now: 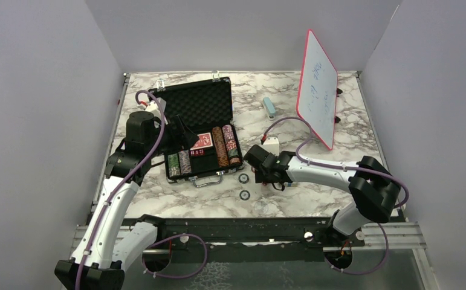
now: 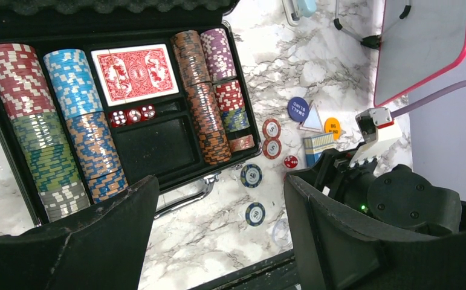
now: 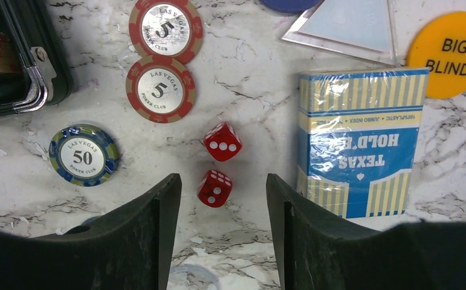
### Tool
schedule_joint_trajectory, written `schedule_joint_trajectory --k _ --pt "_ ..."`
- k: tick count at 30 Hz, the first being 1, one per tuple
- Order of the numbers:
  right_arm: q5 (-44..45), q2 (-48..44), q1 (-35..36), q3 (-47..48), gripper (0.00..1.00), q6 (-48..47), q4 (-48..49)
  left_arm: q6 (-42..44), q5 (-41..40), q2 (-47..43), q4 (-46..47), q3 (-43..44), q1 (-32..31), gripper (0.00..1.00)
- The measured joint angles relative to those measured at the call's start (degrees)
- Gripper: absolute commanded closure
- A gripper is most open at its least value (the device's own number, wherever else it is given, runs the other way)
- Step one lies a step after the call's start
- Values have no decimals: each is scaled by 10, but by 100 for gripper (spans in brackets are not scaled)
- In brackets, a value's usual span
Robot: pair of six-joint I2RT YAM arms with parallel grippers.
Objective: Pack up texas hold em set
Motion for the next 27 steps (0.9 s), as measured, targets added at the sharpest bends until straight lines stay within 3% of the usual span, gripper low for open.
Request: schedule_joint_trajectory --k 13,21,27 --pt "-22 24 -5 0 55 -9 6 -6 -7 4 0 0 0 22" --pt "-33 24 -5 -9 68 -9 5 -6 -7 4 0 0 0 22" --pt "-39 24 -5 -12 67 -9 4 -6 -9 4 0 0 0 22"
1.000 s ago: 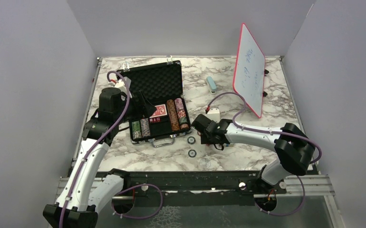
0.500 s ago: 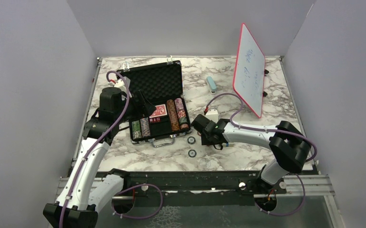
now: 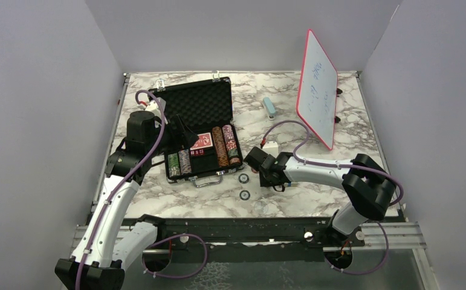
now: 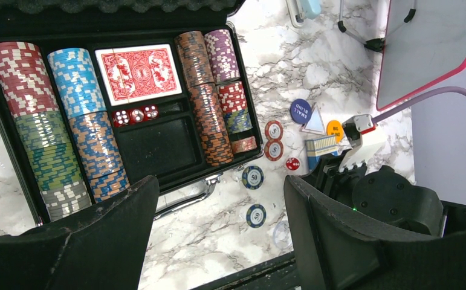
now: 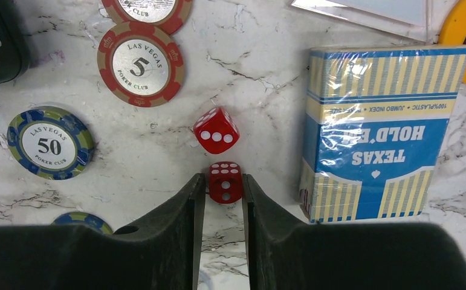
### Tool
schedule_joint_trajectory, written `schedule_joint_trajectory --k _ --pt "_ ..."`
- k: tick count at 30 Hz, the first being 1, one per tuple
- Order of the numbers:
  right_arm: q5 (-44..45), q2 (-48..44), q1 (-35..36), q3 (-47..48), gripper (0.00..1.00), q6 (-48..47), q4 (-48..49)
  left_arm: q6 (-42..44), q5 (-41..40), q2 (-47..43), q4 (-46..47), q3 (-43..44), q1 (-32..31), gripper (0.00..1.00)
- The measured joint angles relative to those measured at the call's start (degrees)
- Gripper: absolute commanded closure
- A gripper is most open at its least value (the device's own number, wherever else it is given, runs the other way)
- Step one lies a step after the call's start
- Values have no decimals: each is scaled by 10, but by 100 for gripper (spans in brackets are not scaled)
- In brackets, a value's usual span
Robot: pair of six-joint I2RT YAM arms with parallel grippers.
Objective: Pack up texas hold em set
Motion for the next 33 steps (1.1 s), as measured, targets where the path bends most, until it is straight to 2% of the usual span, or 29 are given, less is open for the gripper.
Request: schedule_joint_trajectory --k 4,15,20,25,27,30,33 --pt "0 -1 0 0 62 -2 0 0 0 0 0 0 0 22" --pt "0 -23 -1 1 64 -11 -5 0 -2 0 0 0 0 22" --pt "0 -25 -1 1 67 -11 -6 1 -3 0 0 0 0 22" --pt "0 -24 -1 1 76 -11 -6 3 -4 0 0 0 0 22" --pt "0 -24 -1 1 76 -12 -5 4 -4 0 0 0 0 22" --pt "0 -24 -1 1 75 -13 -5 6 -5 0 0 0 0 22" --pt "0 -24 -1 1 69 -15 -4 7 -5 0 0 0 0 22"
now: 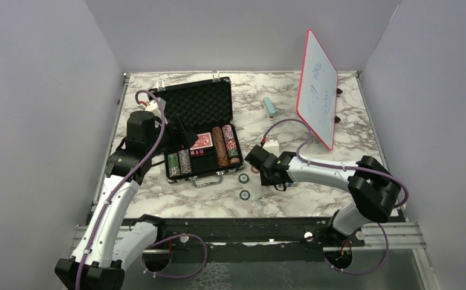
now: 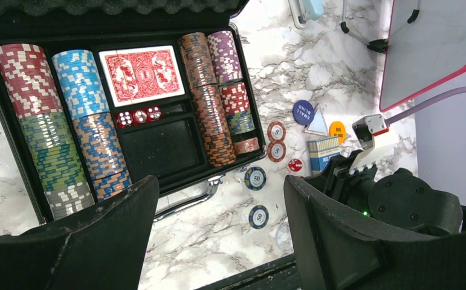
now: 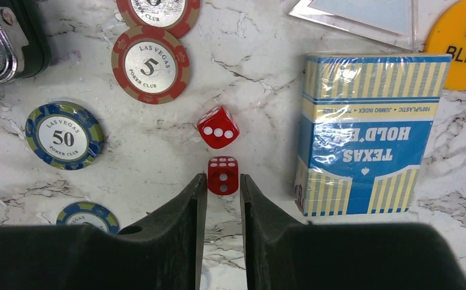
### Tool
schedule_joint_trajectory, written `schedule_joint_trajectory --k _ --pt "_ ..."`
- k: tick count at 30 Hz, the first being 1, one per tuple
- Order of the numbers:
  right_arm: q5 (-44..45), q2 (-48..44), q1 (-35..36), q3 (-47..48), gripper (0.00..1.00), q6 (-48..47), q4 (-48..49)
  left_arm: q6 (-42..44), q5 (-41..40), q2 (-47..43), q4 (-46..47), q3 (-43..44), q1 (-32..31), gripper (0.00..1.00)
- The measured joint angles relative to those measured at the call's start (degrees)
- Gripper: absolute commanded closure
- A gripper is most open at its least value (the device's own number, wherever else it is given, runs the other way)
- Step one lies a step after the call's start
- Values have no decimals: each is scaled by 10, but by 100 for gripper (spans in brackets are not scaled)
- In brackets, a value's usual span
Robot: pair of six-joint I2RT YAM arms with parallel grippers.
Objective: Pack up texas hold em set
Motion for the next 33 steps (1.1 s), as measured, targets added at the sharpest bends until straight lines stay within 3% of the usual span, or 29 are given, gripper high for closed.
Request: schedule_joint_trajectory --k 4,11,19,26,33 --pt "0 9 0 0 69 -1 0 1 0 0 0 0 0 22" --pt "0 13 0 0 81 -2 0 4 -2 0 0 0 0 22" --pt "-6 7 0 24 82 -14 -5 6 -12 0 0 0 0 22" --pt "-52 14 4 110 82 -29 2 11 -54 -17 0 0 0 22" --pt "-82 145 19 296 81 -51 14 17 -116 -46 0 -16 0 22"
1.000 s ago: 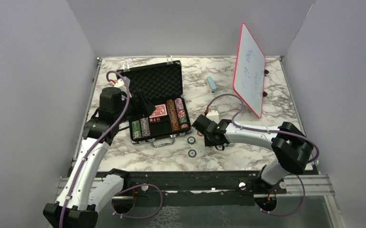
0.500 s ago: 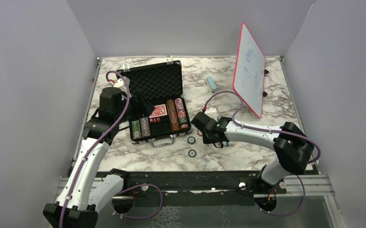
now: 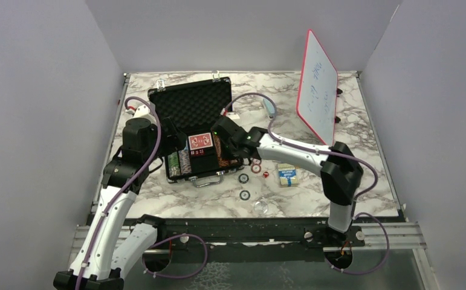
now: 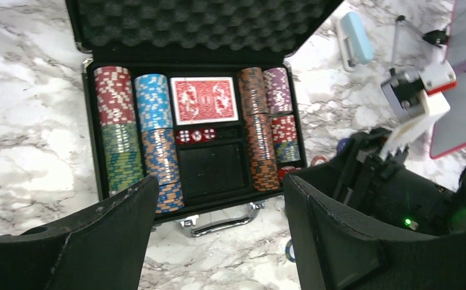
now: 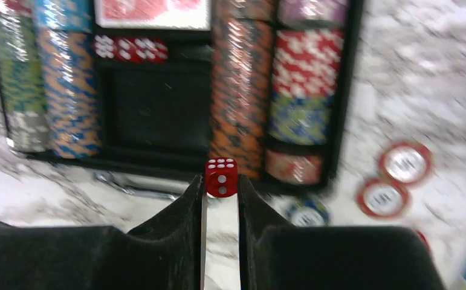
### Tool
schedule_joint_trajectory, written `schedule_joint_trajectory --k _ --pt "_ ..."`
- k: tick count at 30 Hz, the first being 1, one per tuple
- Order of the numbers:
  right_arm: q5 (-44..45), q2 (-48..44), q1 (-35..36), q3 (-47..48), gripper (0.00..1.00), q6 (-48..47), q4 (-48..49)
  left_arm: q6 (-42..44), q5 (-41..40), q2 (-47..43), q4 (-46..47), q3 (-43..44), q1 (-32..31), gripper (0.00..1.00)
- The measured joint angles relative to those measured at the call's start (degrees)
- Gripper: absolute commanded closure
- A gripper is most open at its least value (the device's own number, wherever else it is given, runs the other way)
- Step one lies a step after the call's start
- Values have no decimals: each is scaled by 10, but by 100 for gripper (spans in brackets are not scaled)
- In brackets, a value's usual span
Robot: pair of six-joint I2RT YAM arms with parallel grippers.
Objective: Pack up texas hold em set
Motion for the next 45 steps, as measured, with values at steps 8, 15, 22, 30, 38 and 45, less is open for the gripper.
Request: schedule_joint_trajectory --k 8,15,22,30,38,45 --pt "-17 165 7 196 81 -23 -7 15 -44 -13 0 -46 0 22" --pt "-17 237 9 291 81 -35 -26 27 -60 -27 5 -72 0 21" --pt "6 260 9 311 81 -39 -52 27 -77 -34 16 -76 0 21" --pt "19 278 10 321 80 -43 -60 28 -78 -34 18 -79 0 22" --pt "21 287 10 322 79 -46 -60 30 -77 -30 23 -80 0 23" --pt "23 291 10 328 78 -50 -58 32 -77 -27 26 -80 0 23"
